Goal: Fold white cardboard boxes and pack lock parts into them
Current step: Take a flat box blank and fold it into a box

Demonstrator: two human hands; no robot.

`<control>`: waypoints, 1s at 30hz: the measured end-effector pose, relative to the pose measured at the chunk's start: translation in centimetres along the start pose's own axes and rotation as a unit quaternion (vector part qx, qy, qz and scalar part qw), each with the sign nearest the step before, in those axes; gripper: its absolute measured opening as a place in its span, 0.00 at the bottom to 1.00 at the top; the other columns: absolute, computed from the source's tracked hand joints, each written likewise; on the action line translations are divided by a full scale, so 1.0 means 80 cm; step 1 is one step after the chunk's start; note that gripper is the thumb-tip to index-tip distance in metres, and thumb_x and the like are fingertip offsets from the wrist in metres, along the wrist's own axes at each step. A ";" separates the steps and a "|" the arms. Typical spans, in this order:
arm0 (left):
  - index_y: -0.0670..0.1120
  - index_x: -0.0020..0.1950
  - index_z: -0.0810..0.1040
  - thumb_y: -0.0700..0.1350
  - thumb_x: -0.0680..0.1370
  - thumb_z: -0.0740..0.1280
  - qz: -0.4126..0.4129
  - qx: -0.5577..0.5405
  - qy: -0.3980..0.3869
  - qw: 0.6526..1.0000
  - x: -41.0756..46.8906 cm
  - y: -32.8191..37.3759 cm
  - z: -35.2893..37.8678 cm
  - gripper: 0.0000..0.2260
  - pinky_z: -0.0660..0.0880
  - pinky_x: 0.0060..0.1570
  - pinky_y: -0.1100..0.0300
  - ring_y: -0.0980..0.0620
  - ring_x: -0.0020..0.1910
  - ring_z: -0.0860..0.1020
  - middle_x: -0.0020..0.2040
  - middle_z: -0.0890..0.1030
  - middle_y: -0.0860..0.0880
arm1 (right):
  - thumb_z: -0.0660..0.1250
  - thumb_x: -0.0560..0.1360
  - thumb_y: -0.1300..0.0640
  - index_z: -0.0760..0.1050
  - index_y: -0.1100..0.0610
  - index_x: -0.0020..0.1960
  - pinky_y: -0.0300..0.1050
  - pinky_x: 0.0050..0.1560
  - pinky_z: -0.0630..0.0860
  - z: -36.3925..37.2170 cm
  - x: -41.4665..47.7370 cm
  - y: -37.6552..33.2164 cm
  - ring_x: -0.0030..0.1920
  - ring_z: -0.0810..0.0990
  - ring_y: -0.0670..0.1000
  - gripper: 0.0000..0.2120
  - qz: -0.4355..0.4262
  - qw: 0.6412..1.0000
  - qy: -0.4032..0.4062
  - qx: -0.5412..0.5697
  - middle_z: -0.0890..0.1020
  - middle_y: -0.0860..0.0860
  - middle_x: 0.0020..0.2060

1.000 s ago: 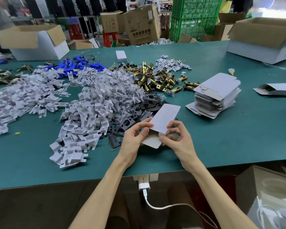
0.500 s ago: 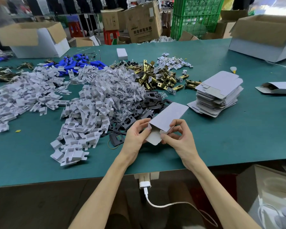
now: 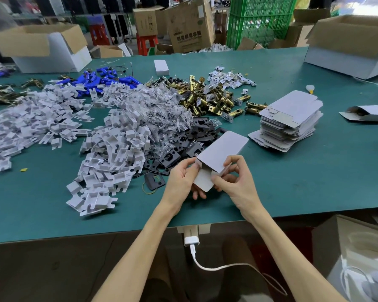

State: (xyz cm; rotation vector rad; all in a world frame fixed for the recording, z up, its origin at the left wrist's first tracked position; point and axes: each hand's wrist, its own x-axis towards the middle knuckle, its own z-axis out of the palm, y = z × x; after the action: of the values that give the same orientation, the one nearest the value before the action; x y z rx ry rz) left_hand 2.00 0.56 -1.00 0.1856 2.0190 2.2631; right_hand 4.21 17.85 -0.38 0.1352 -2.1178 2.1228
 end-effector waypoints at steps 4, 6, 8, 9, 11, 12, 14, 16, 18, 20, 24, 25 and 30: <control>0.40 0.64 0.72 0.45 0.86 0.64 -0.010 -0.011 0.027 1.000 -0.001 0.000 0.000 0.10 0.69 0.18 0.61 0.44 0.23 0.79 0.35 0.83 0.40 | 0.78 0.70 0.55 0.69 0.52 0.53 0.49 0.38 0.79 0.001 -0.001 -0.001 0.31 0.80 0.56 0.20 -0.007 1.000 -0.002 0.000 0.78 0.49 0.38; 0.41 0.62 0.71 0.45 0.85 0.66 -0.011 -0.015 0.028 0.999 -0.002 0.001 0.000 0.10 0.68 0.18 0.62 0.47 0.21 0.77 0.33 0.82 0.42 | 0.78 0.71 0.59 0.69 0.52 0.53 0.49 0.38 0.79 0.001 -0.001 0.000 0.31 0.80 0.55 0.19 -0.012 1.000 0.002 0.001 0.78 0.49 0.37; 0.41 0.63 0.72 0.46 0.84 0.68 -0.012 -0.039 0.015 0.999 -0.004 0.006 -0.002 0.12 0.69 0.20 0.62 0.47 0.22 0.77 0.34 0.81 0.42 | 0.77 0.73 0.62 0.69 0.52 0.52 0.47 0.37 0.78 0.001 0.000 0.000 0.31 0.79 0.54 0.18 -0.012 1.000 0.009 0.012 0.77 0.48 0.36; 0.41 0.64 0.72 0.47 0.82 0.69 -0.013 -0.063 0.003 0.998 -0.005 0.008 -0.003 0.14 0.71 0.22 0.61 0.47 0.23 0.78 0.36 0.82 0.41 | 0.77 0.73 0.63 0.69 0.53 0.52 0.46 0.36 0.78 0.001 0.000 0.000 0.31 0.79 0.53 0.18 -0.009 1.000 0.013 0.024 0.77 0.46 0.36; 0.41 0.68 0.73 0.48 0.80 0.69 -0.017 -0.100 -0.022 0.995 -0.005 0.013 -0.005 0.19 0.76 0.28 0.60 0.46 0.28 0.80 0.39 0.82 0.41 | 0.77 0.73 0.65 0.69 0.55 0.52 0.42 0.35 0.78 -0.001 0.001 -0.001 0.30 0.79 0.50 0.18 -0.002 0.998 0.018 0.055 0.78 0.45 0.35; 0.41 0.70 0.74 0.48 0.80 0.69 -0.018 -0.110 -0.032 0.993 -0.005 0.014 -0.006 0.21 0.77 0.31 0.60 0.45 0.30 0.81 0.40 0.83 0.41 | 0.77 0.73 0.66 0.69 0.56 0.52 0.41 0.35 0.78 -0.002 0.001 -0.001 0.30 0.79 0.50 0.18 0.001 0.998 0.017 0.065 0.78 0.44 0.34; 0.42 0.72 0.74 0.48 0.80 0.70 -0.016 -0.125 -0.047 0.991 -0.005 0.015 -0.008 0.22 0.79 0.34 0.59 0.46 0.32 0.82 0.41 0.84 0.41 | 0.77 0.72 0.67 0.69 0.56 0.52 0.40 0.34 0.77 -0.004 0.001 -0.003 0.30 0.78 0.50 0.18 0.004 0.997 0.013 0.077 0.78 0.45 0.34; 0.44 0.74 0.75 0.51 0.80 0.72 -0.012 -0.137 -0.064 0.988 -0.005 0.015 -0.010 0.24 0.81 0.37 0.58 0.46 0.35 0.84 0.43 0.84 0.40 | 0.77 0.72 0.67 0.69 0.56 0.51 0.41 0.35 0.77 -0.006 0.002 -0.004 0.30 0.78 0.51 0.19 0.010 0.996 0.013 0.091 0.79 0.47 0.35; 0.49 0.75 0.75 0.55 0.76 0.72 -0.008 -0.136 -0.082 0.987 -0.006 0.016 -0.009 0.28 0.82 0.40 0.57 0.46 0.36 0.84 0.46 0.84 0.38 | 0.77 0.72 0.67 0.69 0.55 0.51 0.41 0.35 0.77 -0.008 0.002 -0.005 0.30 0.77 0.51 0.19 0.015 0.995 0.005 0.101 0.79 0.48 0.35; 0.52 0.76 0.74 0.60 0.73 0.72 0.005 -0.121 -0.098 0.988 -0.007 0.016 -0.008 0.33 0.81 0.41 0.57 0.46 0.38 0.82 0.48 0.83 0.38 | 0.78 0.71 0.66 0.69 0.54 0.50 0.41 0.36 0.77 -0.009 0.002 -0.005 0.33 0.78 0.53 0.20 0.019 0.994 -0.015 0.102 0.79 0.49 0.36; 0.51 0.73 0.73 0.66 0.68 0.77 0.037 -0.098 -0.080 0.991 -0.005 0.016 -0.002 0.38 0.78 0.40 0.57 0.48 0.39 0.78 0.50 0.79 0.40 | 0.81 0.69 0.61 0.70 0.51 0.48 0.43 0.37 0.77 -0.003 0.001 -0.004 0.34 0.80 0.53 0.20 0.017 0.998 -0.052 0.043 0.78 0.50 0.39; 0.50 0.71 0.74 0.66 0.67 0.78 0.041 -0.095 -0.056 0.993 -0.005 0.016 -0.001 0.38 0.77 0.39 0.56 0.49 0.37 0.77 0.48 0.79 0.41 | 0.81 0.69 0.60 0.70 0.51 0.48 0.45 0.37 0.77 0.001 0.001 -0.004 0.34 0.80 0.53 0.20 0.015 0.998 -0.063 0.016 0.78 0.50 0.39; 0.45 0.66 0.73 0.66 0.72 0.72 0.049 -0.088 0.036 0.994 -0.004 0.012 0.001 0.32 0.74 0.35 0.60 0.54 0.31 0.75 0.36 0.79 0.51 | 0.78 0.73 0.61 0.73 0.55 0.50 0.44 0.37 0.79 0.004 -0.001 -0.005 0.34 0.81 0.54 0.14 0.010 0.996 -0.093 0.008 0.81 0.51 0.38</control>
State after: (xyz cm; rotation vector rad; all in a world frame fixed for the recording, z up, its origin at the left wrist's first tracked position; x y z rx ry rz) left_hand 2.35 0.50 -0.02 0.1957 1.8683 2.5276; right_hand 4.34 17.56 0.01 0.3264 -2.2112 2.2174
